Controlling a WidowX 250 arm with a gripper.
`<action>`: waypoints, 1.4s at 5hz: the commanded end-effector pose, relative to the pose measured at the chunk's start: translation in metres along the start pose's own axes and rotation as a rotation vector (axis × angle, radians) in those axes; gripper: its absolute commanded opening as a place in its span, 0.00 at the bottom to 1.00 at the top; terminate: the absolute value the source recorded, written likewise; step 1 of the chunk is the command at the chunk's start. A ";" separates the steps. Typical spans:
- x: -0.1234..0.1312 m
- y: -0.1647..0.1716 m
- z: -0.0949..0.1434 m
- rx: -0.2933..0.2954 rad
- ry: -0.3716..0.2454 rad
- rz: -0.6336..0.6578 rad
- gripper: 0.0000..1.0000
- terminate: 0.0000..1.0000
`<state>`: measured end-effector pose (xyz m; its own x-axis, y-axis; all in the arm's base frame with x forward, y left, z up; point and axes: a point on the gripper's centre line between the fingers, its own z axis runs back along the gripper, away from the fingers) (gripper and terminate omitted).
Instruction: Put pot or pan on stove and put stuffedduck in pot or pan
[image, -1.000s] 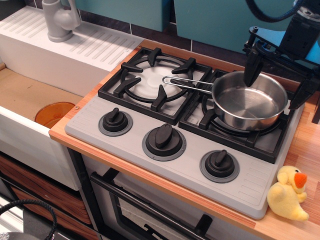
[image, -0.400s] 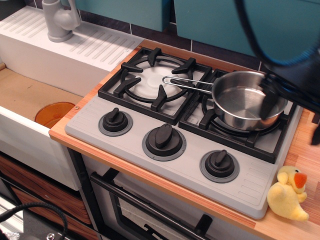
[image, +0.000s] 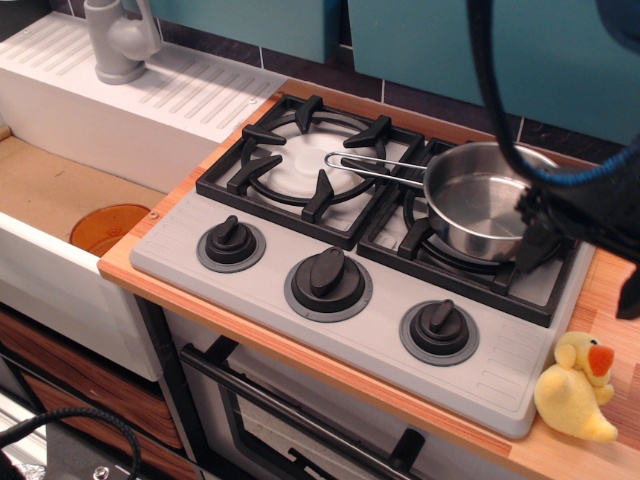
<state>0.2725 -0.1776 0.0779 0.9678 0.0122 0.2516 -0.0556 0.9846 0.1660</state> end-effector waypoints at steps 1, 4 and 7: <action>-0.010 -0.006 -0.005 -0.022 -0.072 0.000 1.00 0.00; -0.026 -0.018 -0.041 0.003 -0.149 0.005 1.00 0.00; -0.020 -0.016 -0.046 -0.014 -0.158 0.027 0.00 0.00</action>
<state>0.2553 -0.1831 0.0128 0.9289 0.0033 0.3704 -0.0724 0.9823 0.1727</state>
